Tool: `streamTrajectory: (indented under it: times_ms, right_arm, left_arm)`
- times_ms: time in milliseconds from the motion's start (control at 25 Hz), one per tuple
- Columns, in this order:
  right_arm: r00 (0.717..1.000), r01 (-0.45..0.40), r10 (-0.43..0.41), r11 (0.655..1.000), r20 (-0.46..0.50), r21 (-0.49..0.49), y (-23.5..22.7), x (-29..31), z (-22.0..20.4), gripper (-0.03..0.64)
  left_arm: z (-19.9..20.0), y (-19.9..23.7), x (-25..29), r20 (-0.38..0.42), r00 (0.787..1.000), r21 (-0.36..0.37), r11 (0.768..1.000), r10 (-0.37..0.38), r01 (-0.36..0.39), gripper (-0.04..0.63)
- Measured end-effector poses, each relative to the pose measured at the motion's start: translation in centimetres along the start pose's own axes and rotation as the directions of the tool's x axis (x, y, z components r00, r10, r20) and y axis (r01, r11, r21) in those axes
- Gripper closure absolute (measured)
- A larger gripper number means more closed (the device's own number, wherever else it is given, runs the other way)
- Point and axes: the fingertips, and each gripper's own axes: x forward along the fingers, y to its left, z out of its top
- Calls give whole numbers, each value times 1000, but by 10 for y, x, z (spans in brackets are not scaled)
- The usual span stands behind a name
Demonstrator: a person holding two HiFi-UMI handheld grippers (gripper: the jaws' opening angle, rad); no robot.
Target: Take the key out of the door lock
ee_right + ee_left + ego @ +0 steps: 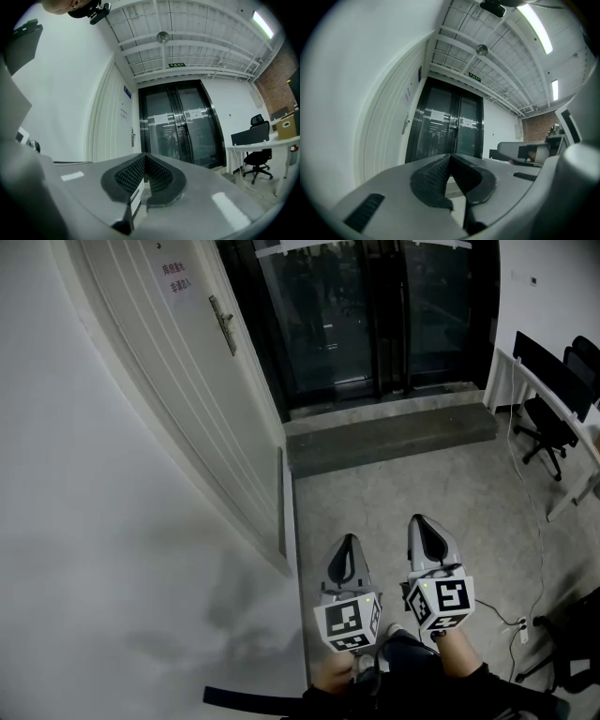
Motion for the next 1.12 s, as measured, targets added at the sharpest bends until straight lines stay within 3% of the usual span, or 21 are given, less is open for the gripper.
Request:
streamTrajectory:
  times_ms: [320, 840, 1120]
  right_arm:
    - [996, -93, 93, 996, 16, -1, -5, 71, -8, 615]
    - [988, -146, 147, 989, 38, -17, -84, 202, 15, 615]
    - [987, -158, 158, 987, -4, 31, -112, 244, -9, 615]
  left_arm:
    - [7, 25, 62, 58, 997, 7, 998, 57, -57, 595]
    - [30, 14, 210, 119, 987, -21, 994, 108, -106, 595]
    - [12, 13, 256, 84, 989, -18, 992, 125, -124, 595]
